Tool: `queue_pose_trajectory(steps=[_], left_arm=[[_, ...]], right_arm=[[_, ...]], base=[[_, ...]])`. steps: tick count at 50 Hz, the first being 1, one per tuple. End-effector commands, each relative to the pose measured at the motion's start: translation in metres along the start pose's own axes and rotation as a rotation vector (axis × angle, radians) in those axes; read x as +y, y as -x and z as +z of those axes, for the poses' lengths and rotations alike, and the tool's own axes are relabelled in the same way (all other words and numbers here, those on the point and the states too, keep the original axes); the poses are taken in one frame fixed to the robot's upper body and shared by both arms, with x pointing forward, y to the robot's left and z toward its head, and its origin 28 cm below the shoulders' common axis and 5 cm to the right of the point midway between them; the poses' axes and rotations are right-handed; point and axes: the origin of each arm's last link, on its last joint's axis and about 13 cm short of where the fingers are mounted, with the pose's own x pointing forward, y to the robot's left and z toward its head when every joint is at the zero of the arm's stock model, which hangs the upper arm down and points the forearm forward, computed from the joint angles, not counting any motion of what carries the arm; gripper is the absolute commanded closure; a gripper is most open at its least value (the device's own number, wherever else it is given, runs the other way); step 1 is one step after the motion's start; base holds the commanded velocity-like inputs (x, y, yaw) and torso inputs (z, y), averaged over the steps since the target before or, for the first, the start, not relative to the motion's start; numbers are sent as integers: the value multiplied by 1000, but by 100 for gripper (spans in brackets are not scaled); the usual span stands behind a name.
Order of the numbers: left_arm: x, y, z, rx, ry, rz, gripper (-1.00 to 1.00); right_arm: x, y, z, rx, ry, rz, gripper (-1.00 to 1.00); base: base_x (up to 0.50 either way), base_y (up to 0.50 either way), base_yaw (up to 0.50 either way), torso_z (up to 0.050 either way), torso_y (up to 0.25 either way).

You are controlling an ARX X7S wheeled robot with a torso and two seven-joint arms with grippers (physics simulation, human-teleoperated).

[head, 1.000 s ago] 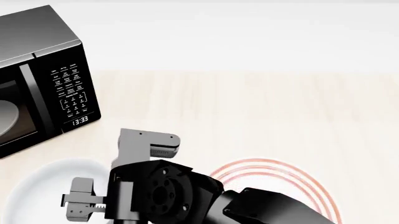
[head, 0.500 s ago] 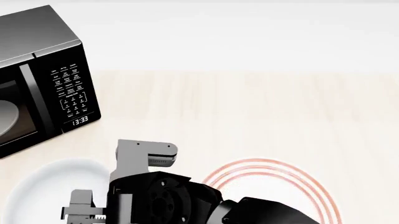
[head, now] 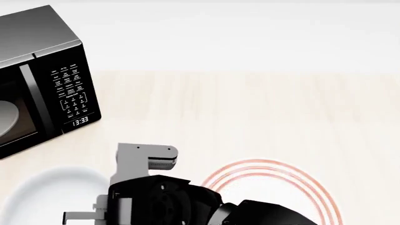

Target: Put the white bowl to the right of the plate.

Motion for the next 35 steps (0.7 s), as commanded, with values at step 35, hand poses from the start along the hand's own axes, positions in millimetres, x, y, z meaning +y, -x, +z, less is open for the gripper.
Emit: queue_pose_trajectory(steps=[35], left_arm=[[-4,-3,-2,9,-15,7,-100]], right_arm=[[-31,167,63,-230,-136,-116,100]], base=[[0,0,0,0,0]])
